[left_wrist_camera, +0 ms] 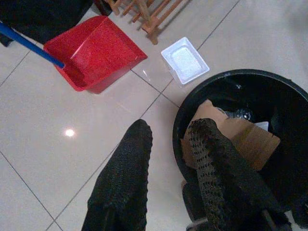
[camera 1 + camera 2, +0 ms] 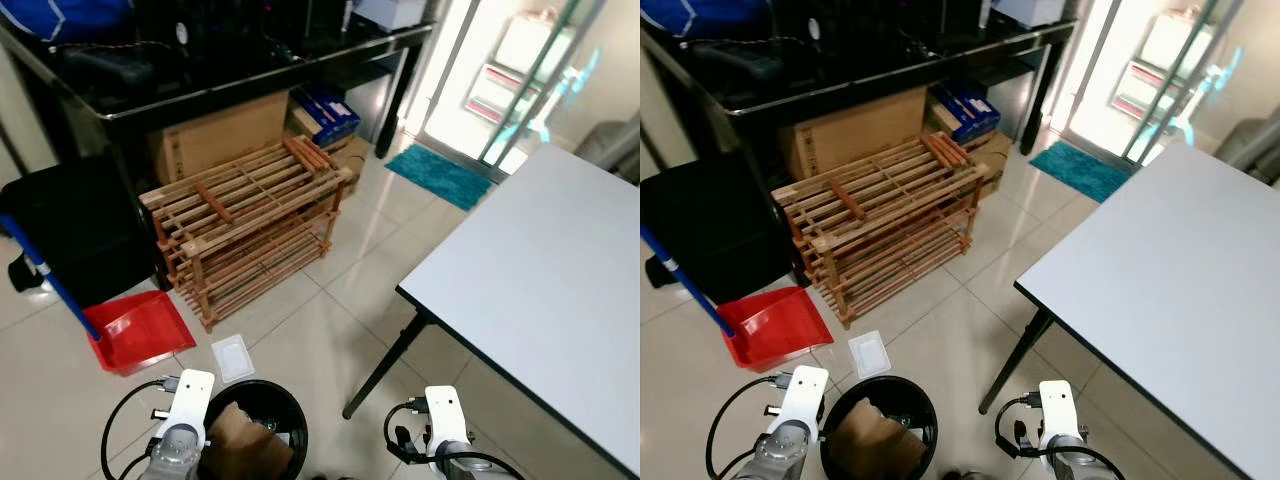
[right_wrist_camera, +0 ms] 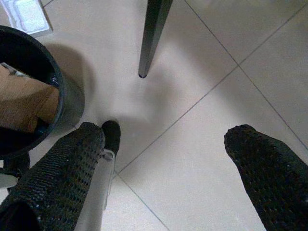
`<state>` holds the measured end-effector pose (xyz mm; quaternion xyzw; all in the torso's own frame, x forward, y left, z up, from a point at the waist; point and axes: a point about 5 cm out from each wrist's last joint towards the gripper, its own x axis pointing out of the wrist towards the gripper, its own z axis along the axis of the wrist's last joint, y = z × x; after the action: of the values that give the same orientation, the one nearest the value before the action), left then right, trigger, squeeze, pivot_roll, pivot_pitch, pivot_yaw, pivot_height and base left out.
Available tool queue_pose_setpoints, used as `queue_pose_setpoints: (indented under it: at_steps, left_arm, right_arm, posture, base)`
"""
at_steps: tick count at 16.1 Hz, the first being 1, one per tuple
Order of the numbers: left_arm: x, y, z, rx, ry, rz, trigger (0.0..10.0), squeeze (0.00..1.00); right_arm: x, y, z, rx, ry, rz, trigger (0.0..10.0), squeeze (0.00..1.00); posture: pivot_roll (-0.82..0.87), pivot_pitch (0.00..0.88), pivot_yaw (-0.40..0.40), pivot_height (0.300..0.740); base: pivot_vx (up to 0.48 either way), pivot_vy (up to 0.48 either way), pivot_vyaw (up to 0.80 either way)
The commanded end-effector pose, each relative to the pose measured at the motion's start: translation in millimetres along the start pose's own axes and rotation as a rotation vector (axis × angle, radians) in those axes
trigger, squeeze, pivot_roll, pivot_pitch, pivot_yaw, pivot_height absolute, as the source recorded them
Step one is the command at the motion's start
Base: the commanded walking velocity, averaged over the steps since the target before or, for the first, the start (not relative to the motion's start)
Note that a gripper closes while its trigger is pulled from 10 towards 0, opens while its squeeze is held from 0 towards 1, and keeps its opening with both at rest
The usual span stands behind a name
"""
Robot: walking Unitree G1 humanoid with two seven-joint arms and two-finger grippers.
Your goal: Picking trash to rubbish bin
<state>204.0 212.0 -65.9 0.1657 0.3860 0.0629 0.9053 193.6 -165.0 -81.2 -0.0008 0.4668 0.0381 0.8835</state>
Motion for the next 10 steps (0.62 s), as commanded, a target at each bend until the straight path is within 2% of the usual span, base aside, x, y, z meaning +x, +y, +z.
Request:
queue_pose_setpoints:
  at_steps: [1,6,10]
  left_arm:
    - [-0.7,-2.3,-2.3,0.02,0.013,0.0,10.0,0.0]
    - [-0.6,-3.5,-1.4,0.026,0.009,-0.006,10.0,0.0]
    - [-0.6,-3.7,-1.4,0.031,0.008,-0.007,10.0,0.0]
  right_arm:
    - [-0.7,-4.4,-3.2,-0.008,0.023,-0.012,10.0,0.0]
    - [-1.2,-4.7,-7.1,-0.009,0.037,-0.019,10.0,0.0]
    - [-1.4,-5.4,-7.4,-0.004,0.035,-0.027,10.0,0.0]
  posture:
    - [-0.02,0.044,-0.133,0.74]
    - [-0.02,0.046,-0.131,0.74]
    - [-0.02,0.048,-0.131,0.74]
  base:
    - [0.0,-0.394,-0.79]
    - [0.0,-0.422,-0.78]
    - [0.0,-0.424,0.0]
